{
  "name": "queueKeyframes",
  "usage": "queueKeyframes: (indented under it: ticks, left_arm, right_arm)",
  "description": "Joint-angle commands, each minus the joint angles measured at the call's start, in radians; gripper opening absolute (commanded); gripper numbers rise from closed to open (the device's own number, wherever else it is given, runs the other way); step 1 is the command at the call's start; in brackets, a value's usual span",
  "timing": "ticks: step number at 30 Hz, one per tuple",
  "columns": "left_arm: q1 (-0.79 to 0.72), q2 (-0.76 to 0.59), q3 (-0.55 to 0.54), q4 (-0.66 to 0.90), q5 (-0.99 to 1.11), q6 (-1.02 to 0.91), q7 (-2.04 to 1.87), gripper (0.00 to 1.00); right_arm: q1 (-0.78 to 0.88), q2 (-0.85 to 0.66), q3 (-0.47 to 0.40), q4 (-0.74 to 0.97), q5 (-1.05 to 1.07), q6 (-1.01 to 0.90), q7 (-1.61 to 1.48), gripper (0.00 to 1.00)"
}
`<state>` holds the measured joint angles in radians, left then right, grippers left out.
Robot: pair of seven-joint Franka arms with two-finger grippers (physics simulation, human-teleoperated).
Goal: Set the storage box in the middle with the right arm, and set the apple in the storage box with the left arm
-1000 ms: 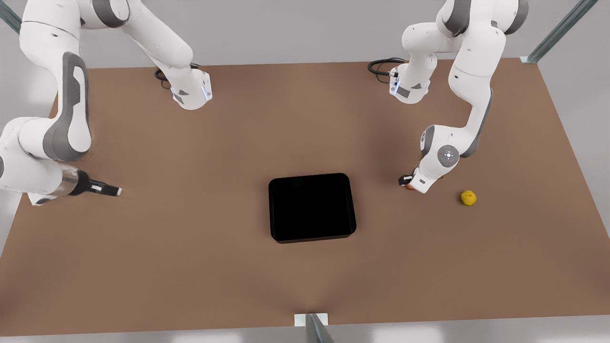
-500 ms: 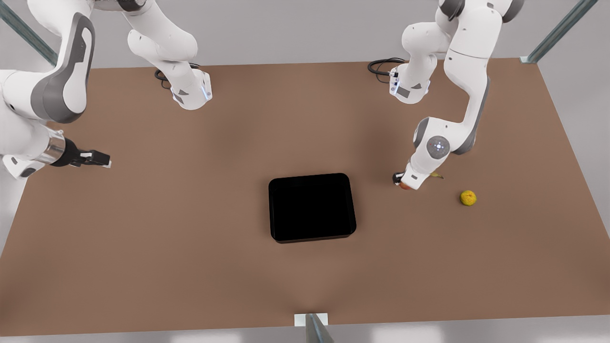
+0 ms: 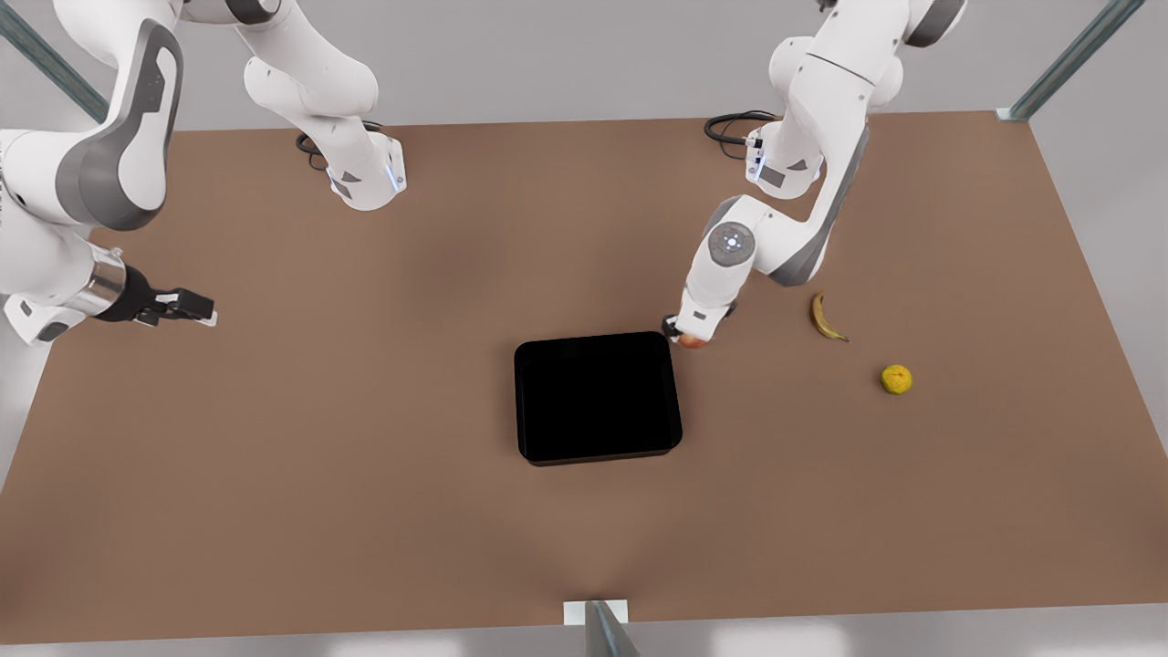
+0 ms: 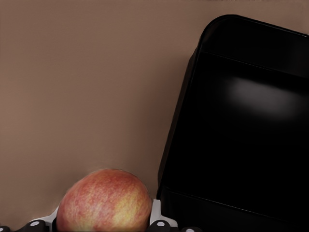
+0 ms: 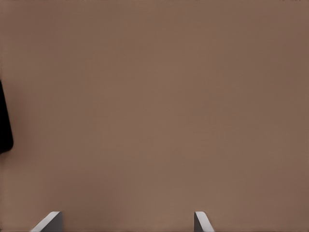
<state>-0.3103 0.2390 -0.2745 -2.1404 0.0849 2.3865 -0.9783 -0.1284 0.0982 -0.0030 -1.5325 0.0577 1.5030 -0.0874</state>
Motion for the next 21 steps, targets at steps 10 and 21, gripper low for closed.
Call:
queueKeyframes:
  ticks: [10,21]
  left_arm:
    - [-0.108,0.189,0.001,0.284,-0.045,-0.024,-0.169,0.73]
    - [-0.158,0.289,0.015,0.393,-0.030,-0.012,-0.160,1.00]
  right_arm:
    - [0.004,0.012,0.001,0.002,0.001,0.002,0.000,1.00]
    - [-0.002,0.015,0.000,0.041,-0.001,-0.010,0.000,1.00]
